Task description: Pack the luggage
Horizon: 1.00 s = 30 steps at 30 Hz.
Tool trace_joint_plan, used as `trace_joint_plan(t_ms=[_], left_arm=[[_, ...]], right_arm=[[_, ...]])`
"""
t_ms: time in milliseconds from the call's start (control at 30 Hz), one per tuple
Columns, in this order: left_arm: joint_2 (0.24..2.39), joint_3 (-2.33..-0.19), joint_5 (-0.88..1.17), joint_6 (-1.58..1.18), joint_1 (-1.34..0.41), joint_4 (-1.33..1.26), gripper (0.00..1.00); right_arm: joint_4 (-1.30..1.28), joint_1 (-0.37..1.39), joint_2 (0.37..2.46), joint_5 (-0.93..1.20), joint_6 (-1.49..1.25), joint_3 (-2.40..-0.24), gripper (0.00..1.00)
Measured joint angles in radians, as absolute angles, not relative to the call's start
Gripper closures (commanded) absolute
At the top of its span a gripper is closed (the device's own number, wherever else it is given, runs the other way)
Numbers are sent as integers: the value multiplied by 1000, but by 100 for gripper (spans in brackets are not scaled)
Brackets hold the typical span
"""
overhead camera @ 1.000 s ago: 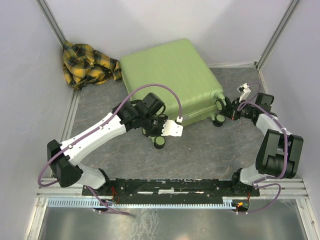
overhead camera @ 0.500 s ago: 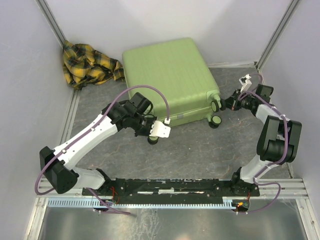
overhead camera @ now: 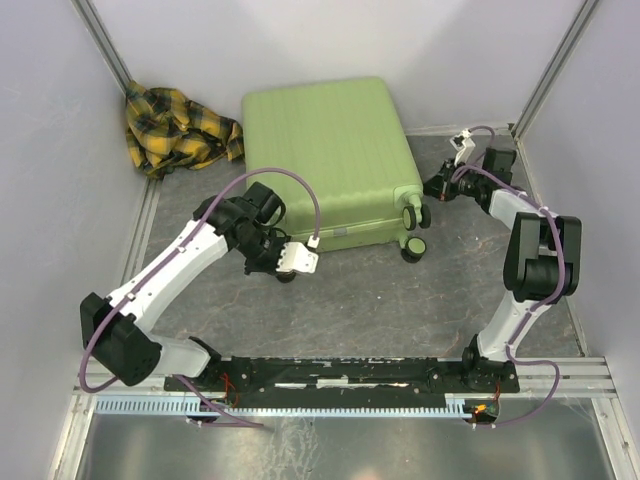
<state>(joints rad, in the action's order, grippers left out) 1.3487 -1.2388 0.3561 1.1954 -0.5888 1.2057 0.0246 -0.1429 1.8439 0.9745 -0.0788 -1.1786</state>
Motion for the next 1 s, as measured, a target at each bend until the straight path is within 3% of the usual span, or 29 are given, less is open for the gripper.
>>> trace_joint_plan(t_ms=[100,233,467,600,833,1000], left_arm=[[1342,-1276,392,1200,-567,1262,60],[1313,-1332,453,1153,-539,1275,48],[1281,-1499,551,825,-492,1111,40],[1327,-1589,576,638,-432,991,31],[1539,-1778,505,325,-366,834,26],[1768,-2032,364,201,-359,809,23]], right_arm=[[70,-106,1842,954,-87,-1169,98],[139,-78,1806,900,-96,-1116,98],[235,-19,1732,793,-109,-1014,98],[275,44,1695,756,-139,-962,98],[332,207,1612,724,-182,-847,98],[389,324,1576,694,-226,-780,98]])
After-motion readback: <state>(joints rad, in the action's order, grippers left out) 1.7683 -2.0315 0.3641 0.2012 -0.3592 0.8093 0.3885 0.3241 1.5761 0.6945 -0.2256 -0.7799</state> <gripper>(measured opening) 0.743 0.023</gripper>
